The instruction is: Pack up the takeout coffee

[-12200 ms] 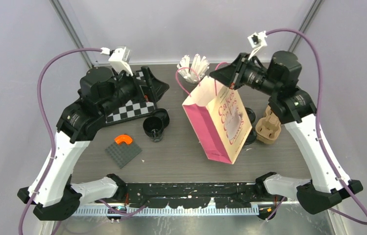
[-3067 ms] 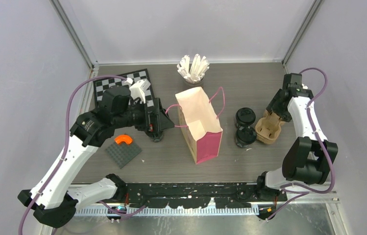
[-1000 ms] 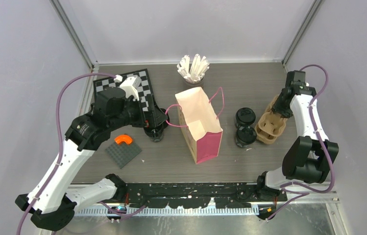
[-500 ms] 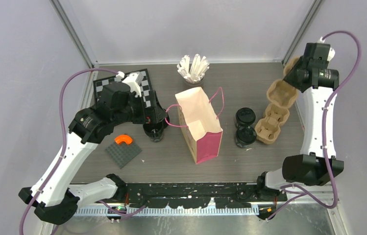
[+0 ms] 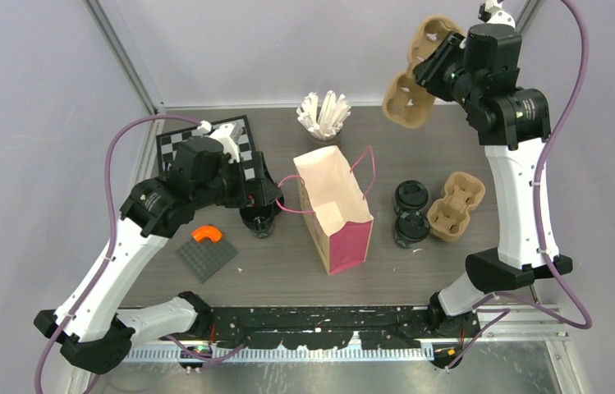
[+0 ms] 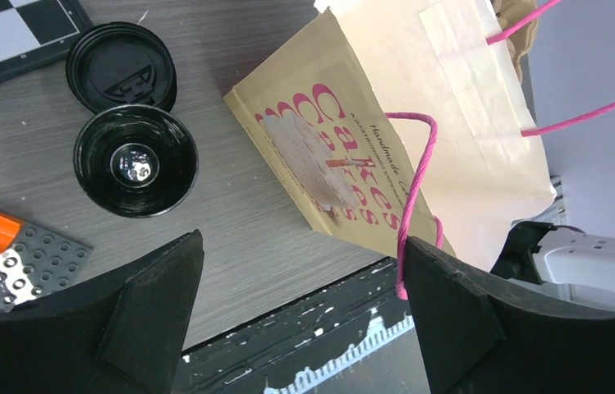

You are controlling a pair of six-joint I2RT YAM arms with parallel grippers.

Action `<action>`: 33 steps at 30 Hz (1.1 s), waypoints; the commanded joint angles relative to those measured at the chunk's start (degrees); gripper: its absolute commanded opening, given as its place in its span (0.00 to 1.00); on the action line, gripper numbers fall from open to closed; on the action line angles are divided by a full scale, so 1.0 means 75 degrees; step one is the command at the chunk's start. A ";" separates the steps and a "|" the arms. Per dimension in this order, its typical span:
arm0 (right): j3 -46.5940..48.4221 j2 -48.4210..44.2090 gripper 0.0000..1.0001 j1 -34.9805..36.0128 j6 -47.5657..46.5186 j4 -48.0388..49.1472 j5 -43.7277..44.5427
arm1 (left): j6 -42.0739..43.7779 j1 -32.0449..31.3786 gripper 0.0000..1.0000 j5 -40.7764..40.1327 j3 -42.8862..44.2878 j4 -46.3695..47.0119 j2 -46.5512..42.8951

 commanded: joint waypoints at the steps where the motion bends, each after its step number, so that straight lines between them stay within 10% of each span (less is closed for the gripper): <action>1: 0.0243 -0.0065 0.38 0.0269 0.0983 0.0812 -0.0634 | -0.0433 0.0005 0.92 -0.0034 0.0097 0.0083 0.0041; 26: -0.2528 -0.1203 0.38 0.2966 0.0687 0.0901 -0.1801 | -0.2067 0.0884 0.80 0.1831 -0.1095 0.1904 -0.0157; 33: -0.2858 -0.1201 0.38 0.3731 -0.0157 0.0861 -0.1279 | -0.2102 0.0884 0.50 0.2159 -0.1331 0.2396 -0.0154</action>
